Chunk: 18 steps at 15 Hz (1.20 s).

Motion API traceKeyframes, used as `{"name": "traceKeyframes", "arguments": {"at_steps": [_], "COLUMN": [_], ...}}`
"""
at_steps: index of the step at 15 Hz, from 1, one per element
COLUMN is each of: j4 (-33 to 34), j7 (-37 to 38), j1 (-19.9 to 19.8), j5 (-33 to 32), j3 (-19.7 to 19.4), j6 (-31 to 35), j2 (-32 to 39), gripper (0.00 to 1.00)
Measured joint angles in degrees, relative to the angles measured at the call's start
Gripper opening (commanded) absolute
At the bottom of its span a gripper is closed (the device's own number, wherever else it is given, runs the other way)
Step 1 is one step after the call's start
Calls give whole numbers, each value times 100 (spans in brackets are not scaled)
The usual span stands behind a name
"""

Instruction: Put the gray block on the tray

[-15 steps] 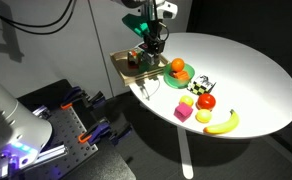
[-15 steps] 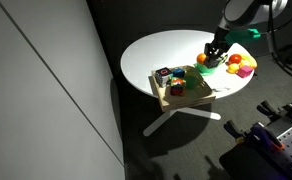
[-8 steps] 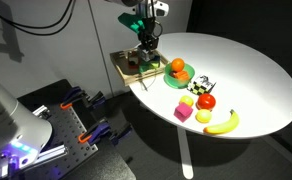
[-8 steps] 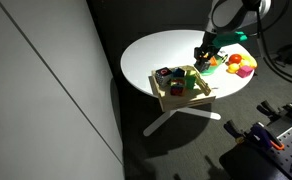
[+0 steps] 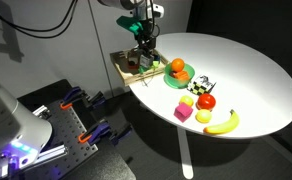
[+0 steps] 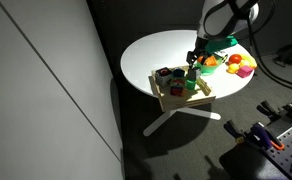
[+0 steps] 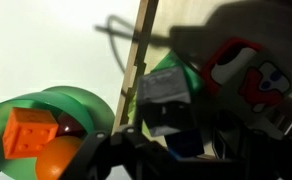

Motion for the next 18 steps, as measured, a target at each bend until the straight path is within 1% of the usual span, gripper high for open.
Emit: {"name": "traceKeyframes", "arguments": {"at_steps": [5, 8, 12, 15, 18], "j4": [1, -10, -60, -145, -172], "j7": [-5, -13, -7, -4, 6], "j1": [-1, -17, -22, -22, -22], "j5": [-19, 83, 198, 199, 199], "j3": [23, 106, 180, 184, 185], "j6": [257, 441, 457, 200, -415], "j2": [4, -59, -256, -481, -758], "gripper": [100, 100, 100, 100, 100]}}
